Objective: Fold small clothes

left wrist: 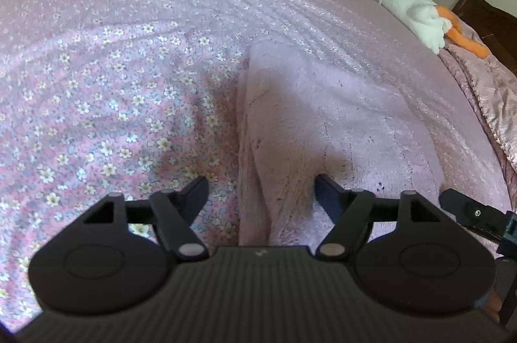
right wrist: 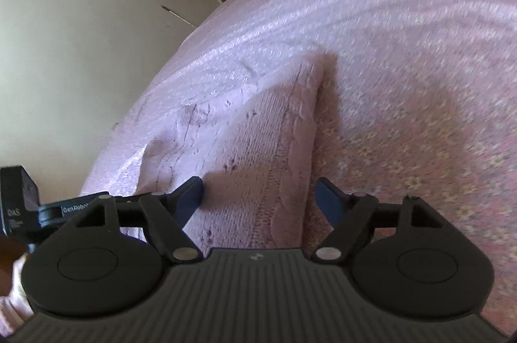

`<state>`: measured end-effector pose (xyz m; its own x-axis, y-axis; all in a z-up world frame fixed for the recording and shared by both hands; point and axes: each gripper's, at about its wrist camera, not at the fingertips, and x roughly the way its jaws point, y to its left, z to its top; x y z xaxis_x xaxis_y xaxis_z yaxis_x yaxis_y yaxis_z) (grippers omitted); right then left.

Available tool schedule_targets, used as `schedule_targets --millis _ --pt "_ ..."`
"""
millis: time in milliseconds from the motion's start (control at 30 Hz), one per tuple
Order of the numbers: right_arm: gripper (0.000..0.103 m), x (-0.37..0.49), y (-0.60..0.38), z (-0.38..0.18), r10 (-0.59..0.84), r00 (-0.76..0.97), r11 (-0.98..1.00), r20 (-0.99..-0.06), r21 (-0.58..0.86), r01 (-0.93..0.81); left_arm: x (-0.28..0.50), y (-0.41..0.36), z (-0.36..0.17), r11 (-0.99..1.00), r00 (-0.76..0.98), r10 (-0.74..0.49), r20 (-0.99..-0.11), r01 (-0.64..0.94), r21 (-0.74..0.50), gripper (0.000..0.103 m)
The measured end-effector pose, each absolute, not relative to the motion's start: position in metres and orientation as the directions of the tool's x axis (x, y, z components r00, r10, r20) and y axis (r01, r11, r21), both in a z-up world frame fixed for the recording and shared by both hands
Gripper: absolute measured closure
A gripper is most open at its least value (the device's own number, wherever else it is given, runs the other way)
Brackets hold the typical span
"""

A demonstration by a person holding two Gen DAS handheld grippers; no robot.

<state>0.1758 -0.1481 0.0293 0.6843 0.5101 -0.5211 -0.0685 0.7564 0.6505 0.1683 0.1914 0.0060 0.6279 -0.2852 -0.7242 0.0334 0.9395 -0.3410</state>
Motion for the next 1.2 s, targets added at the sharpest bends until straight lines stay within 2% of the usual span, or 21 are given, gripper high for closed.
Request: schedule_targets --millis 167,200,233,267,300,333,400,500,633,900,1067,1200 --pt "0.018 0.197 -0.143 0.005 0.592 0.636 0.669 -0.495 0.741 -0.046 0.178 0.195 -0.007 0.892 0.597 -0.376 -0.708 0.028 -0.451 0.025" --pt "0.019 0.199 -0.14 0.006 0.588 0.635 0.674 -0.501 0.737 -0.044 0.18 0.195 -0.009 0.88 0.594 -0.398 -0.699 0.033 -0.473 0.026" --pt "0.025 0.202 -0.138 0.008 0.581 0.63 0.686 -0.515 0.727 -0.038 0.181 0.195 -0.01 0.869 0.587 -0.422 -0.691 0.044 -0.493 0.026" --pt "0.03 0.204 -0.136 0.01 0.571 0.627 0.698 -0.53 0.715 -0.03 0.182 0.194 -0.011 0.858 0.581 -0.441 -0.684 0.049 -0.511 0.029" --pt "0.039 0.206 -0.136 0.013 0.566 0.621 0.705 -0.542 0.709 -0.023 0.183 0.194 -0.011 0.851 0.574 -0.452 -0.683 0.048 -0.523 0.04" --pt "0.046 0.207 -0.136 0.019 0.568 0.616 0.704 -0.546 0.71 -0.021 0.184 0.193 -0.012 0.845 0.567 -0.462 -0.682 0.049 -0.533 0.045" --pt "0.05 0.204 -0.139 0.034 0.568 0.615 0.709 -0.547 0.705 -0.028 0.185 0.193 -0.009 0.839 0.567 -0.468 -0.677 0.045 -0.543 0.06" --pt "0.051 0.194 -0.146 0.063 0.569 0.614 0.712 -0.547 0.701 -0.035 0.182 0.194 0.002 0.82 0.567 -0.49 -0.661 0.043 -0.571 0.067" --pt "0.051 0.171 -0.164 0.095 0.553 0.605 0.736 -0.573 0.676 -0.033 0.171 0.189 0.016 0.769 0.535 -0.558 -0.634 0.046 -0.637 0.069" --pt "0.051 0.091 -0.205 0.119 0.497 0.565 0.777 -0.658 0.627 0.047 0.118 0.14 0.035 0.749 0.463 -0.619 -0.635 0.104 -0.654 0.069" --pt "0.05 0.059 -0.217 0.092 0.456 0.508 0.815 -0.731 0.572 0.092 0.081 0.103 0.03 0.794 0.417 -0.593 -0.689 0.157 -0.588 0.068" --pt "0.048 0.049 -0.211 0.06 0.406 0.495 0.857 -0.768 0.508 0.085 0.065 0.079 0.015 0.874 0.405 -0.484 -0.776 0.184 -0.45 0.064"
